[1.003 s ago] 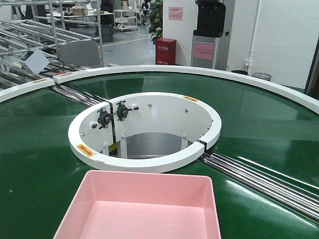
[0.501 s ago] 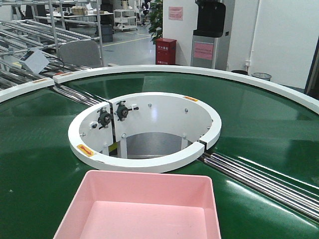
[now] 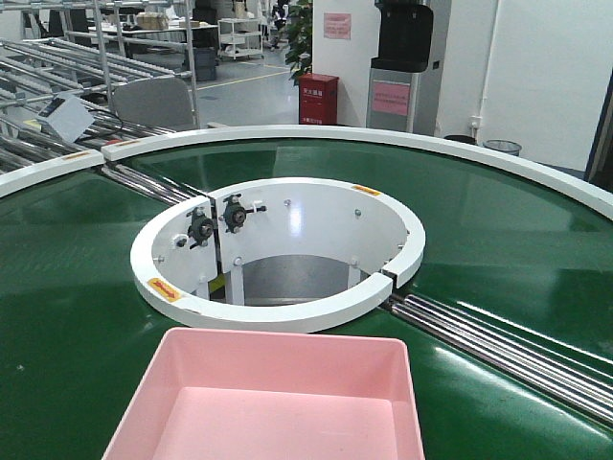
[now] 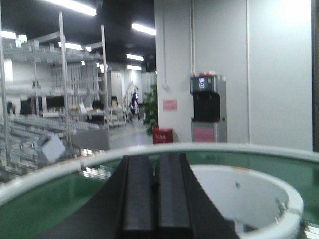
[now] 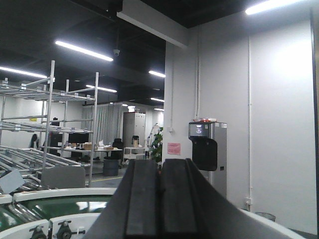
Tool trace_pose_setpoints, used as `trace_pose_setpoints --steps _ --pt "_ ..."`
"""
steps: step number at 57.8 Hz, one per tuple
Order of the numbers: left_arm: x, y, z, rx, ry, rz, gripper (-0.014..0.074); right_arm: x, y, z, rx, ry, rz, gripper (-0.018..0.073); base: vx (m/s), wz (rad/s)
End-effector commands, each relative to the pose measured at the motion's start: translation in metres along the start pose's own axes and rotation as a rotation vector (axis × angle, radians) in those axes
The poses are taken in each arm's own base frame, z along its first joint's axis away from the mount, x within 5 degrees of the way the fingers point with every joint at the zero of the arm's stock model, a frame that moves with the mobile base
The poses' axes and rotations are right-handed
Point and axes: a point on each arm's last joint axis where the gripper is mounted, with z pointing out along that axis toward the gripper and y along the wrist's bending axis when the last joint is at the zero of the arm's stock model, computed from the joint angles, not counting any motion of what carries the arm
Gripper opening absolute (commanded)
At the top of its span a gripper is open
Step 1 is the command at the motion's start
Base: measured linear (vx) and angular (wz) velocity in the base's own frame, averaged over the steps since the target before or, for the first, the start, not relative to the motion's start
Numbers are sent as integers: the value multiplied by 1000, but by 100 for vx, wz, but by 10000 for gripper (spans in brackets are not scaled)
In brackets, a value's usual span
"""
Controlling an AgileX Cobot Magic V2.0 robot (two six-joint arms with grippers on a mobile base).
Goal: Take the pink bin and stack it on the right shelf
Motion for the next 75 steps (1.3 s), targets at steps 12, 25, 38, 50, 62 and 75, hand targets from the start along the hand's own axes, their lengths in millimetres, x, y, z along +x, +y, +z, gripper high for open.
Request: trace_pose_setpoints --steps 12,25,38,50,62,75 --pt "-44 2 85 -7 15 10 -8 -25 -2 86 -4 78 -22 -8 0 0" --pt "-34 2 100 -7 61 7 -1 -9 -1 103 -6 146 10 6 0 0" --pt "-34 2 100 -7 61 8 106 -13 -1 103 -5 108 25 152 0 0" --pt "-33 2 100 -6 68 8 352 -13 -1 103 -4 108 51 499 0 0" --pt "-32 2 100 -4 84 8 460 -10 7 102 -61 145 77 637 0 0" --pt "-16 -7 100 60 292 -11 459 13 30 108 -211 459 87 578 0 0"
